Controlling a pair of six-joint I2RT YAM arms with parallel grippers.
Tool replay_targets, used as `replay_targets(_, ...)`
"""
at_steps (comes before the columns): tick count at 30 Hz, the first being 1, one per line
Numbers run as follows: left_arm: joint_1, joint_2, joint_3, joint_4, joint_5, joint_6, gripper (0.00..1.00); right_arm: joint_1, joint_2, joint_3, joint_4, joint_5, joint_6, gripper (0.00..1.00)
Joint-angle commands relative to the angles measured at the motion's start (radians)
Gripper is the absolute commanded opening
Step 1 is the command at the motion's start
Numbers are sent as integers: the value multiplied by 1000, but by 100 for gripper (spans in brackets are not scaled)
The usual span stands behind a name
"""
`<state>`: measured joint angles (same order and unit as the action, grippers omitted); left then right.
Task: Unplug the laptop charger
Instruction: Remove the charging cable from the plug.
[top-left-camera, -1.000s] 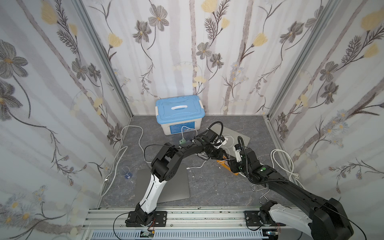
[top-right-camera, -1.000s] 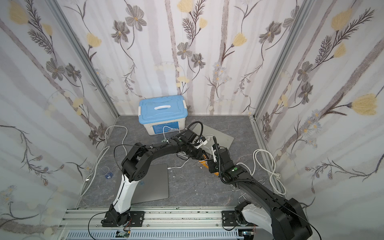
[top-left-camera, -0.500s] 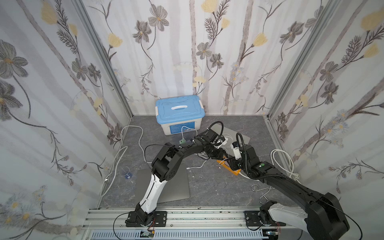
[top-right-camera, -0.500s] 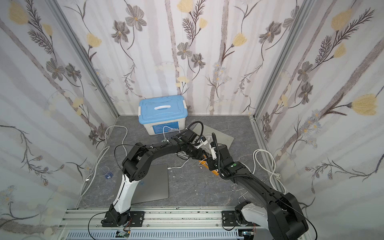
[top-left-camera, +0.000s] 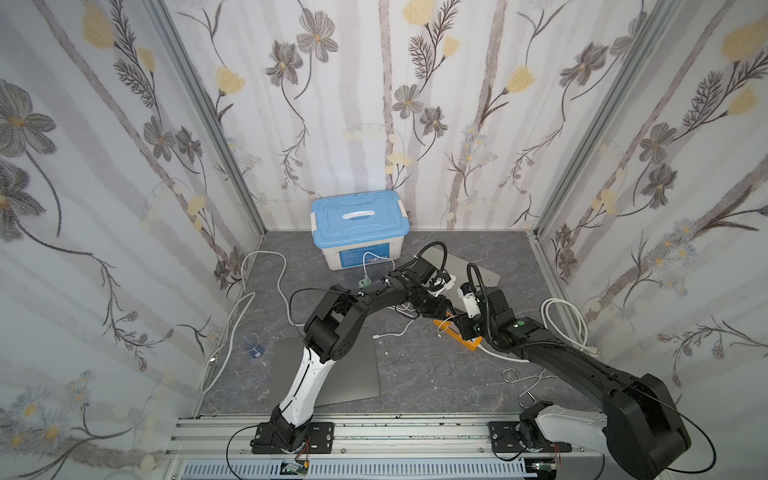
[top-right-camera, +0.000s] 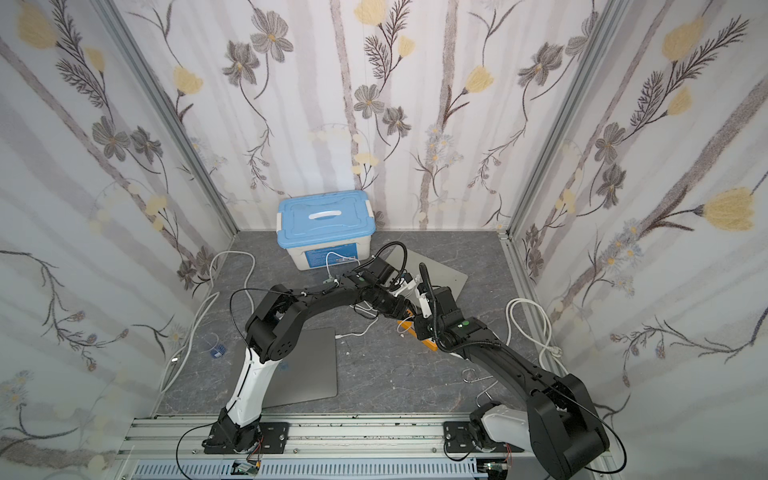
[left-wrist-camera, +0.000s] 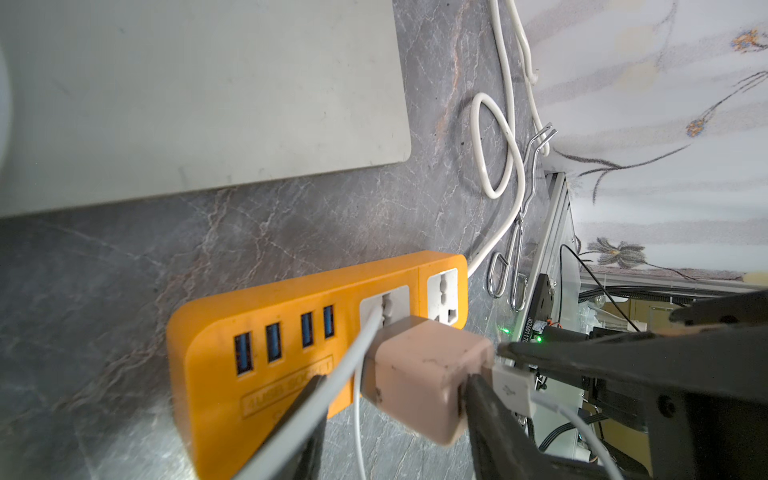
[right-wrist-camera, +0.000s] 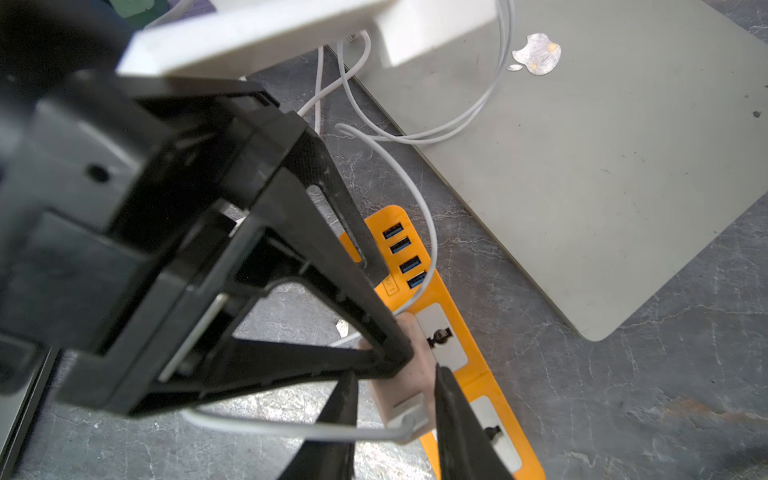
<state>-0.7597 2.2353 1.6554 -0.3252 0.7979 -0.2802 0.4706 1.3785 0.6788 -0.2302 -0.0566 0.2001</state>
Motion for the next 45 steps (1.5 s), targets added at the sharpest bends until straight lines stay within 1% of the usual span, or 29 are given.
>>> replay_targets(1,-3,17,-4,-92,-78,31,55,1,9,2,27,-20,-14,30)
replay_targets(7,-2,19,-4,-96,-79,33,55,1,7,2,23,-17,-19,26)
replay_targets(15,-3,36,18,-137,-93,38,55,4,-30,-5,19,12,-19,18)
replay_targets(20,-1,42,21,-149,-95,40,55,5,-31,-4,16,18,-21,14)
replay_targets(28,-2,42,17,-161,-101,47,55,16,-24,3,20,28,-18,12)
replay_targets(38,-2,47,23,-163,-99,51,56,18,-85,43,-21,67,-23,12)
replay_targets(40,-1,46,37,-170,-100,54,56,16,-83,51,-31,69,-27,12)
replay_targets(42,0,36,61,-174,-108,62,56,12,-71,92,-43,78,-32,12)
replay_targets(45,6,14,121,-188,-114,75,58,5,-50,116,-53,83,-41,12)
